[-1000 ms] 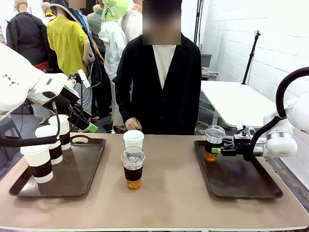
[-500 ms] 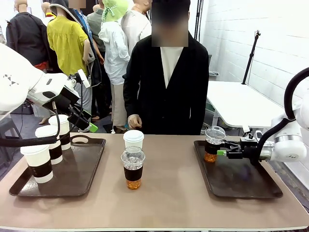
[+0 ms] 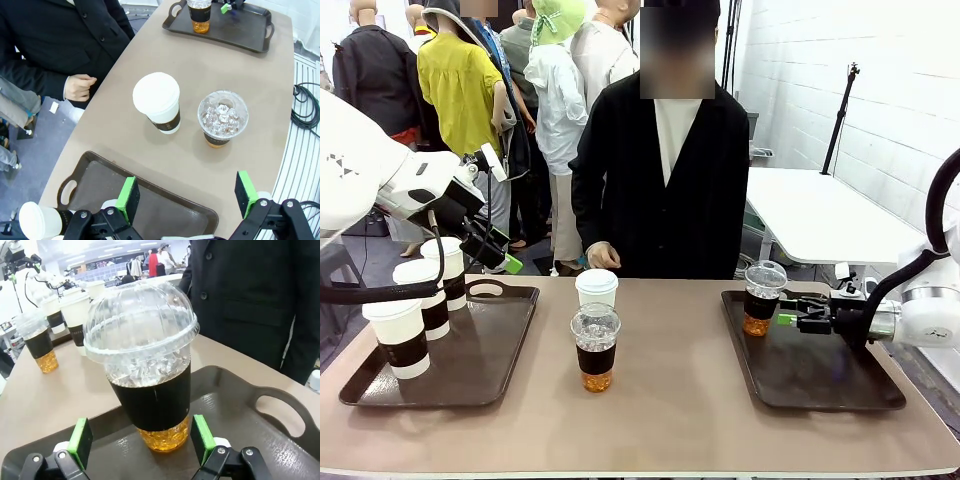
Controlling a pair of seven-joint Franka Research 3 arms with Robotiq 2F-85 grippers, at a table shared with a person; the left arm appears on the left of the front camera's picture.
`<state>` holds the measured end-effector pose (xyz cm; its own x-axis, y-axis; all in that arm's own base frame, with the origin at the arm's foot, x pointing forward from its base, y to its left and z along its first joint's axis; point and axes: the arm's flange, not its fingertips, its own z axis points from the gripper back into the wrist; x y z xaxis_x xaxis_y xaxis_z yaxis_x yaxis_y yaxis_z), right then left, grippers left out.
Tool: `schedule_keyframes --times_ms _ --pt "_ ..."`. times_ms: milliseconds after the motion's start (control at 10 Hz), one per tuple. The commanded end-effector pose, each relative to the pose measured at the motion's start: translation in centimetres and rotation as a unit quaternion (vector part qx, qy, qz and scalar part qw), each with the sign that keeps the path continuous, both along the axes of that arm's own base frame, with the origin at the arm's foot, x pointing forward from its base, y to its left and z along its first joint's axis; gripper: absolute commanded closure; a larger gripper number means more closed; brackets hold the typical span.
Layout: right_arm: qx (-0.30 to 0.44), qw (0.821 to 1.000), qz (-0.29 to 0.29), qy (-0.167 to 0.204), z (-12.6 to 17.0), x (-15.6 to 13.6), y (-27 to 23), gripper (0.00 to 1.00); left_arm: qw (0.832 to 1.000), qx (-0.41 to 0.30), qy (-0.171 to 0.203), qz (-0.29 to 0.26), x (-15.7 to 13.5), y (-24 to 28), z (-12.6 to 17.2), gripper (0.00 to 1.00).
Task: Distribute the coffee onto the tray.
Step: Pick up one iced Americano and place it on the right Handle tray, then pick up another iced Americano from the middle of the table and place it on the right Handle tray.
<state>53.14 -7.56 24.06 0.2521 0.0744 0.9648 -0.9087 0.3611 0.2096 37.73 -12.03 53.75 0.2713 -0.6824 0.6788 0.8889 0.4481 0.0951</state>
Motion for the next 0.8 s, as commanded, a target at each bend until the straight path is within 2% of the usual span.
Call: schedule_keyframes --times_ms 0,700 --pt "0.001 1.0 0.015 0.0 -0.11 0.32 0.13 0.0 1.0 0.0 0.001 -0.004 0.07 0.23 -0.05 0.0" --pt "0.001 1.0 0.015 0.0 -0.11 0.32 0.13 0.0 1.0 0.0 0.001 -0.004 0.07 0.23 -0.05 0.0"
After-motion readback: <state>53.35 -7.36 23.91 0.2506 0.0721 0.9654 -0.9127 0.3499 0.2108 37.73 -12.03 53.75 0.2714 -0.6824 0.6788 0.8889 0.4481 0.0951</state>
